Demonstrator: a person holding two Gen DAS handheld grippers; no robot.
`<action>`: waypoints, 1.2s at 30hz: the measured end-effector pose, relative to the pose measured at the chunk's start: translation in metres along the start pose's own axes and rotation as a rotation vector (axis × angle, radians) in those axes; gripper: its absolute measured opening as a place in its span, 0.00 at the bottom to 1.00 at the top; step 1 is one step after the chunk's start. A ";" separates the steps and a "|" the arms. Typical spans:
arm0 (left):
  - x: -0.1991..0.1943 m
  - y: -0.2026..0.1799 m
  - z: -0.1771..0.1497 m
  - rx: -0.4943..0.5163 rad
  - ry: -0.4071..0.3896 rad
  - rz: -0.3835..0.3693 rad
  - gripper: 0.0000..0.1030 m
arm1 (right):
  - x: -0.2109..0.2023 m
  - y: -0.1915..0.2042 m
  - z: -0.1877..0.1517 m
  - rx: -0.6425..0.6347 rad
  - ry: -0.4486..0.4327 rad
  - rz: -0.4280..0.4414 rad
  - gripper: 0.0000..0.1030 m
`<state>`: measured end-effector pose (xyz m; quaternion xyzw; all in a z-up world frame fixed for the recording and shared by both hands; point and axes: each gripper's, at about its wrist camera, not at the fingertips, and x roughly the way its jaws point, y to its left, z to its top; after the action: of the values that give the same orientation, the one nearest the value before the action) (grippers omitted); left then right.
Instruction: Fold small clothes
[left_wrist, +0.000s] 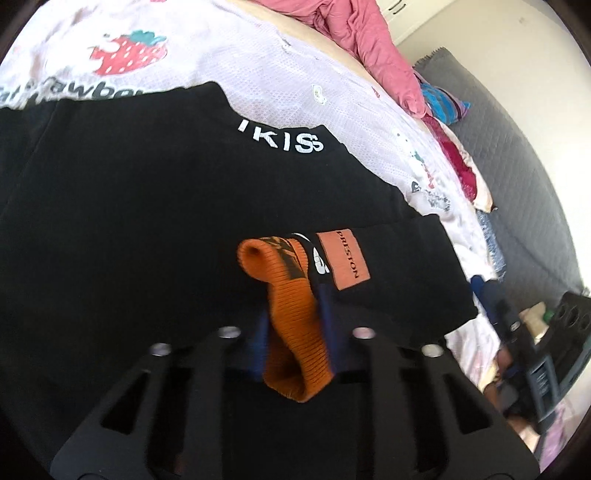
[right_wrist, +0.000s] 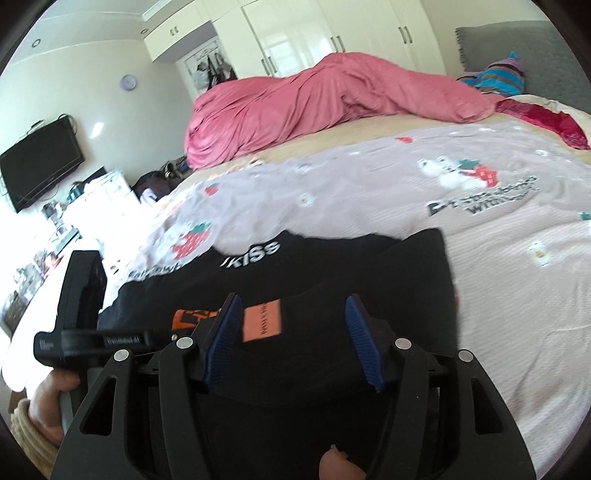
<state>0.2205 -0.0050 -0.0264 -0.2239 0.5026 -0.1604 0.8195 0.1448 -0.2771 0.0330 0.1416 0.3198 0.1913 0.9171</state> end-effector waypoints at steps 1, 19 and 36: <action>0.000 0.002 0.002 -0.005 0.003 -0.016 0.08 | -0.003 -0.004 0.002 0.008 -0.009 -0.009 0.56; -0.093 0.019 0.015 -0.014 -0.231 -0.083 0.05 | -0.009 -0.046 0.012 0.109 -0.030 -0.090 0.60; -0.108 0.037 0.008 -0.005 -0.225 -0.003 0.08 | 0.010 -0.027 0.002 0.010 0.033 -0.128 0.60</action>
<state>0.1809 0.0805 0.0383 -0.2432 0.4077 -0.1340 0.8699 0.1607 -0.2964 0.0188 0.1224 0.3441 0.1329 0.9214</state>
